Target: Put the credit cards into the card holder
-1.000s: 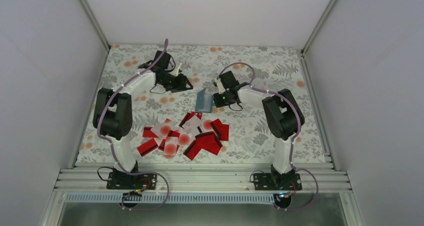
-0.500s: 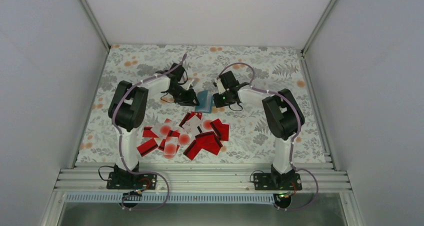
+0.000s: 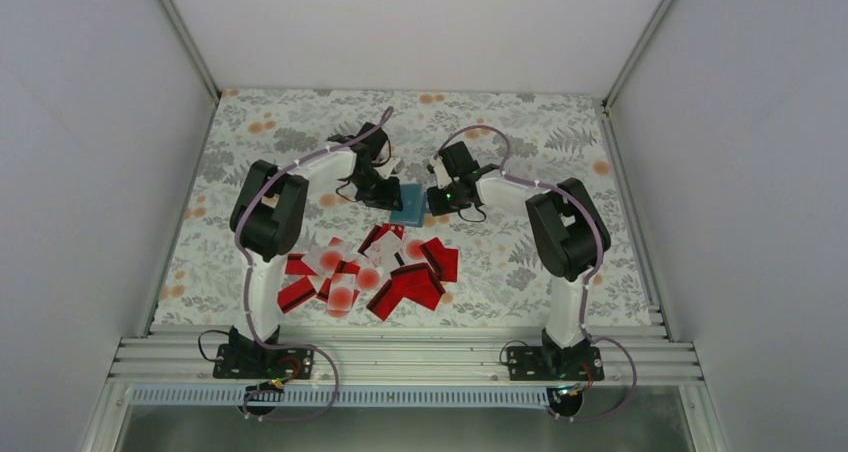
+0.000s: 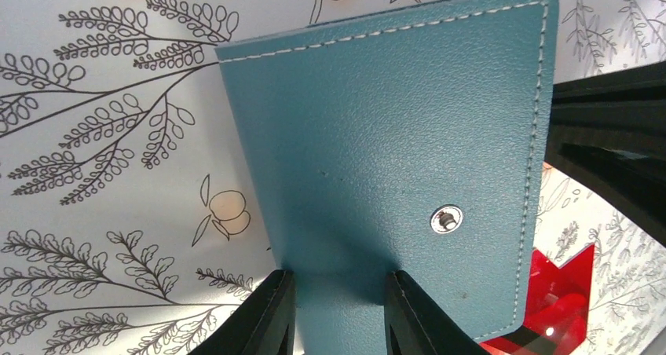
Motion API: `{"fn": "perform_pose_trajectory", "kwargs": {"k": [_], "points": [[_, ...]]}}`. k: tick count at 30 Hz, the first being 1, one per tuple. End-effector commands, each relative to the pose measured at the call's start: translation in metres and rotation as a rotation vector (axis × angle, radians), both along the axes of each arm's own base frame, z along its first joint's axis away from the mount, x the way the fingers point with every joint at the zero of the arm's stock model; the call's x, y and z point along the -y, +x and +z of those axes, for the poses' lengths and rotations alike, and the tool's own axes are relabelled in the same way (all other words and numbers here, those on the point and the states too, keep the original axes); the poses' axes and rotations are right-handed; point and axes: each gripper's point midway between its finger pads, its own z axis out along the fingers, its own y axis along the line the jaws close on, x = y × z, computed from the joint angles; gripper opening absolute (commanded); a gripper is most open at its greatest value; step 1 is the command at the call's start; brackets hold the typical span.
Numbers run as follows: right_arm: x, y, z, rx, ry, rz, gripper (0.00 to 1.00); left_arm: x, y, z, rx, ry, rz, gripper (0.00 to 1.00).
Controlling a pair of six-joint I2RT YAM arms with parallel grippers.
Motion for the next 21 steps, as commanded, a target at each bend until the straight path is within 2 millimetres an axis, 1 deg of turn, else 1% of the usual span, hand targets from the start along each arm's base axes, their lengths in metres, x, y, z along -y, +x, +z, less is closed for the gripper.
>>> {"fn": "perform_pose_trajectory", "kwargs": {"k": [1, 8, 10, 16, 19, 21], "points": [[-0.01, 0.002, 0.037, 0.028, 0.074, 0.008, 0.05, -0.011, -0.01, -0.028, -0.039, 0.11, -0.011, 0.31], [-0.026, -0.002, 0.051, 0.011, 0.162, 0.052, 0.07, -0.01, -0.012, -0.035, -0.053, 0.129, -0.011, 0.31], [-0.033, -0.006, 0.057, 0.007, 0.2, 0.081, 0.09, -0.01, -0.013, -0.036, -0.056, 0.131, -0.012, 0.31], [-0.055, -0.017, 0.082, 0.009, 0.333, 0.193, 0.23, -0.011, -0.015, -0.038, -0.058, 0.137, -0.014, 0.31], [-0.06, -0.021, 0.1, 0.019, 0.39, 0.223, 0.28, -0.012, -0.016, -0.039, -0.061, 0.137, -0.016, 0.31], [-0.06, -0.021, 0.106, 0.019, 0.405, 0.212, 0.29, -0.011, -0.016, -0.039, -0.062, 0.136, -0.017, 0.31]]}}
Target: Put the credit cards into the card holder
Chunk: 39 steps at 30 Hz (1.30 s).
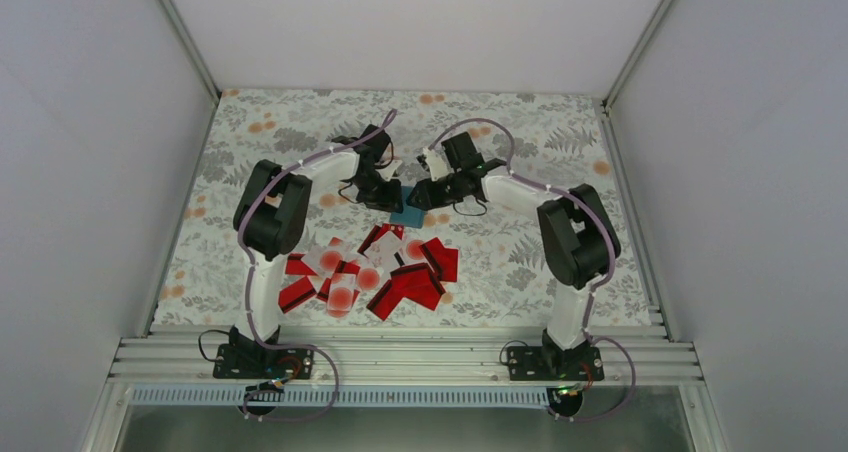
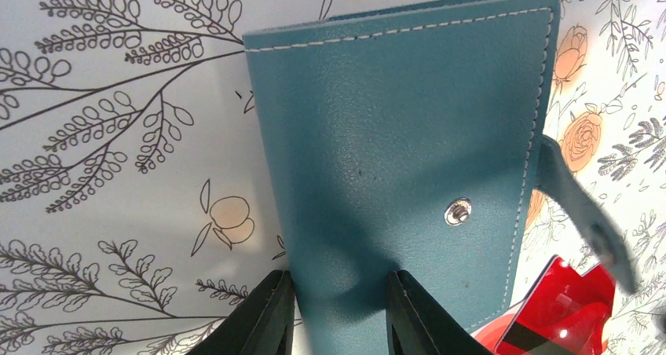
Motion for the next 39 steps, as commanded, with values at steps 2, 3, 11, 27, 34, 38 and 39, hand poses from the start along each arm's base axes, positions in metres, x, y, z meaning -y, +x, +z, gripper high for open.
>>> {"fn": "perform_pose_trajectory", "kwargs": {"k": [2, 3, 11, 27, 34, 38, 39], "points": [[-0.011, 0.006, 0.059, 0.087, 0.124, 0.005, 0.29, -0.011, -0.015, -0.029, -0.063, 0.088, -0.01, 0.31], [-0.006, 0.008, 0.06, 0.09, 0.113, -0.021, 0.29, -0.011, -0.015, -0.029, -0.064, 0.085, -0.011, 0.31], [0.047, 0.007, 0.046, 0.146, -0.078, -0.221, 0.21, -0.009, -0.016, -0.026, -0.061, 0.072, -0.016, 0.31], [0.038, 0.008, -0.019, -0.083, -0.005, -0.23, 0.2, -0.014, -0.019, -0.03, -0.067, 0.095, -0.013, 0.31], [0.027, 0.009, -0.02, -0.119, 0.069, -0.201, 0.19, -0.015, -0.018, -0.031, -0.067, 0.121, -0.022, 0.31], [0.022, 0.008, -0.02, -0.128, 0.094, -0.184, 0.17, -0.014, -0.016, -0.03, -0.064, 0.126, -0.03, 0.31], [0.022, 0.008, -0.02, -0.125, 0.095, -0.184, 0.17, -0.013, -0.016, -0.03, -0.065, 0.126, -0.032, 0.31]]}}
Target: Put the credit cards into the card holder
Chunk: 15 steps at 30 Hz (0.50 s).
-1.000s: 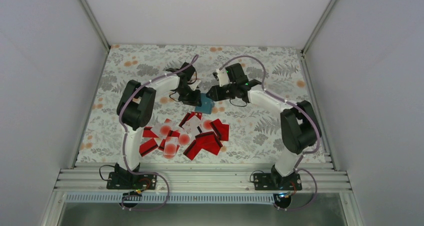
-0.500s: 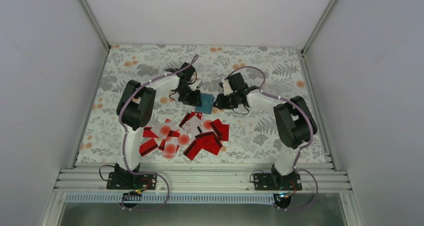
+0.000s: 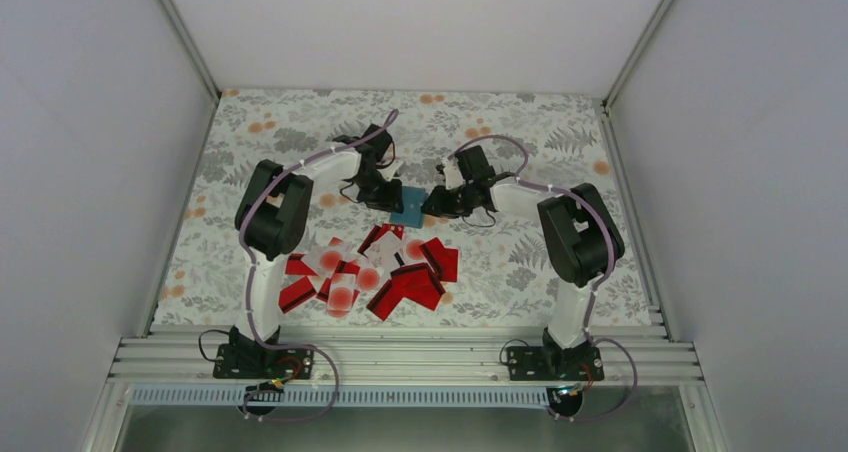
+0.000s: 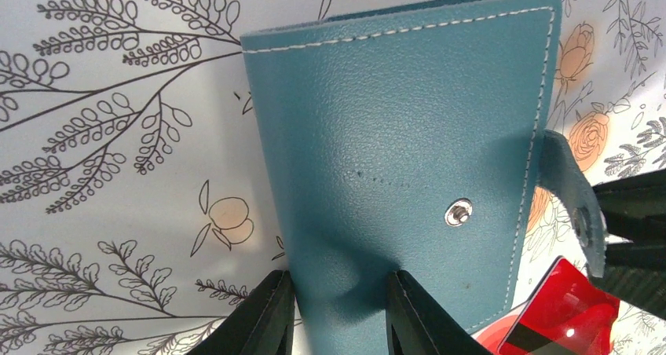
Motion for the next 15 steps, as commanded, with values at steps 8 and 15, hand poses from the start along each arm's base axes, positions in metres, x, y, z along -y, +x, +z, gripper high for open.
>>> {"fn": "perform_pose_trajectory", "kwargs": {"k": [8, 15], "points": [[-0.0102, 0.013, 0.0074, 0.026, 0.055, 0.007, 0.16, -0.0126, -0.0148, -0.0306, -0.066, 0.112, -0.032, 0.31], [-0.005, 0.0184, 0.0151, 0.053, 0.054, -0.008, 0.17, -0.0121, -0.0157, -0.0313, -0.068, 0.113, -0.036, 0.31]]}}
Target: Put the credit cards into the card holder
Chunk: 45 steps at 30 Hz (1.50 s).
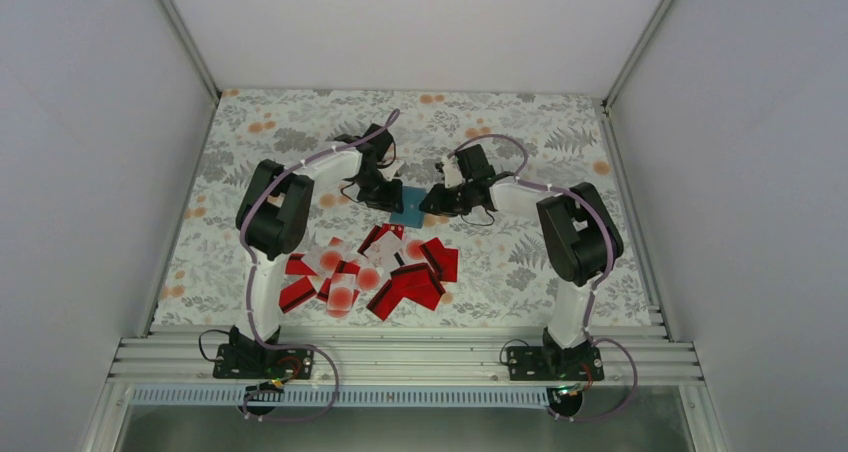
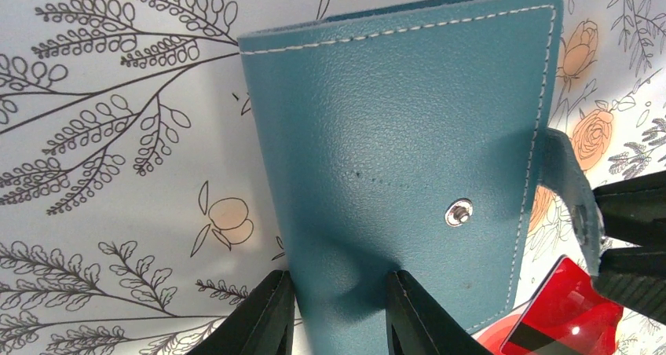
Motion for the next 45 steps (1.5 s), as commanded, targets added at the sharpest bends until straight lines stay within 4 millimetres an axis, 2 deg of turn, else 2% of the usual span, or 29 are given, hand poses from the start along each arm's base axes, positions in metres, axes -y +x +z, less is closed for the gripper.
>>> {"fn": "perform_pose_trajectory", "kwargs": {"k": [1, 5, 9, 31, 45], "points": [[0.003, 0.016, 0.012, 0.049, 0.02, -0.018, 0.18, -0.012, -0.015, -0.031, -0.064, 0.096, -0.026, 0.31], [0.007, 0.018, 0.014, 0.049, 0.034, -0.021, 0.2, -0.011, -0.015, -0.031, -0.065, 0.098, -0.028, 0.31], [0.007, 0.017, 0.006, 0.027, 0.036, -0.019, 0.2, -0.012, -0.014, -0.031, -0.062, 0.108, -0.027, 0.31], [-0.006, 0.024, -0.003, 0.0, 0.092, 0.001, 0.18, -0.003, -0.012, -0.031, -0.05, 0.166, -0.061, 0.31], [-0.01, 0.021, -0.006, -0.026, 0.128, -0.005, 0.17, 0.002, -0.012, -0.034, -0.063, 0.167, -0.069, 0.31]]}}
